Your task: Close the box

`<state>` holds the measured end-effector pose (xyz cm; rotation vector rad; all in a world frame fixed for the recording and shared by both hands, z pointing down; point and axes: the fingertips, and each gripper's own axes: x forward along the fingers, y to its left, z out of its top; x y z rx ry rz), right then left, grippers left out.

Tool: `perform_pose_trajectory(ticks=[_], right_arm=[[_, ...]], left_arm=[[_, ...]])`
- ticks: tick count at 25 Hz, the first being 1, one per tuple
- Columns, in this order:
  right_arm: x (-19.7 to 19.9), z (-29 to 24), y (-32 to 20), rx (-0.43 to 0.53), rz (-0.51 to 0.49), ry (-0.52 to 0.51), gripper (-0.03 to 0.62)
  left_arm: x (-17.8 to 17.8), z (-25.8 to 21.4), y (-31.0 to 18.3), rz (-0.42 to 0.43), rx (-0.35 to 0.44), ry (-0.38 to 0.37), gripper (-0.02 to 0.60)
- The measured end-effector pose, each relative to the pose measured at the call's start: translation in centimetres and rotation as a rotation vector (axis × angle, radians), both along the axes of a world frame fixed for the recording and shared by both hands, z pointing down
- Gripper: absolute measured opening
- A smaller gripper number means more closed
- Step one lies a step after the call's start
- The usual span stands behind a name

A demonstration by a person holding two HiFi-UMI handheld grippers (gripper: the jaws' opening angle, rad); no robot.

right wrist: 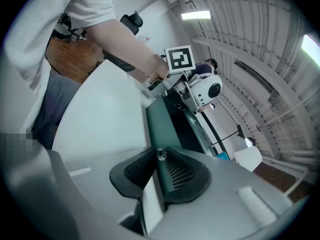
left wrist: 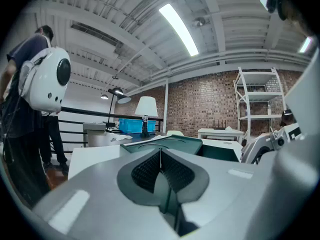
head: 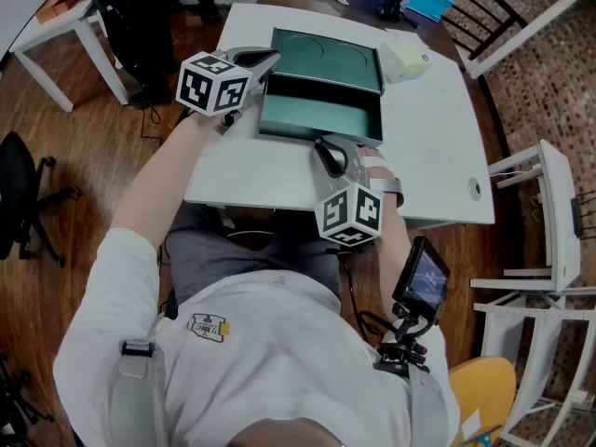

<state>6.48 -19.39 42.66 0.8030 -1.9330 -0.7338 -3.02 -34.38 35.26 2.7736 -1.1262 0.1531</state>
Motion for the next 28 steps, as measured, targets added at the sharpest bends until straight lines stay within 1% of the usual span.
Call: perform_pose_trajectory(ticks=[4, 8, 16, 19, 25, 27, 28], right_arm=[[0.1, -0.2, -1.4, -0.012, -0.002, 0.015, 0.060], [0.2, -0.3, -3.9, -0.016, 0.006, 0.029, 0.061], [0.5, -0.3, -9.4, -0.020, 0.031, 0.019, 0.061], [0.1, -0.4, -10.2, -0.030, 0.032, 0.003, 0.064], [0.0, -0.8, -9.8, -0.035, 0.035, -0.054, 0.067], [-0.1, -1.0, -9.4, -0.026, 0.038, -0.089, 0.067], [-0.3, -1.2, -9.0, -0.028, 0.039, -0.124, 0.067]], left_arm=[[-0.1, -0.1, 0.3, 0.011, -0.011, 0.028, 0.002], [-0.2, 0.0, 0.4, 0.021, -0.023, 0.066, -0.002], [0.3, 0.3, 0.2, 0.030, -0.020, 0.080, -0.002], [0.1, 0.2, 0.4, 0.030, -0.016, 0.084, -0.002], [0.1, 0.1, 0.7, 0.034, -0.009, 0.096, -0.002], [-0.1, 0.0, 1.1, 0.046, -0.008, 0.097, -0.002], [-0.4, 0.0, 1.5, 0.049, -0.006, 0.098, 0.000]])
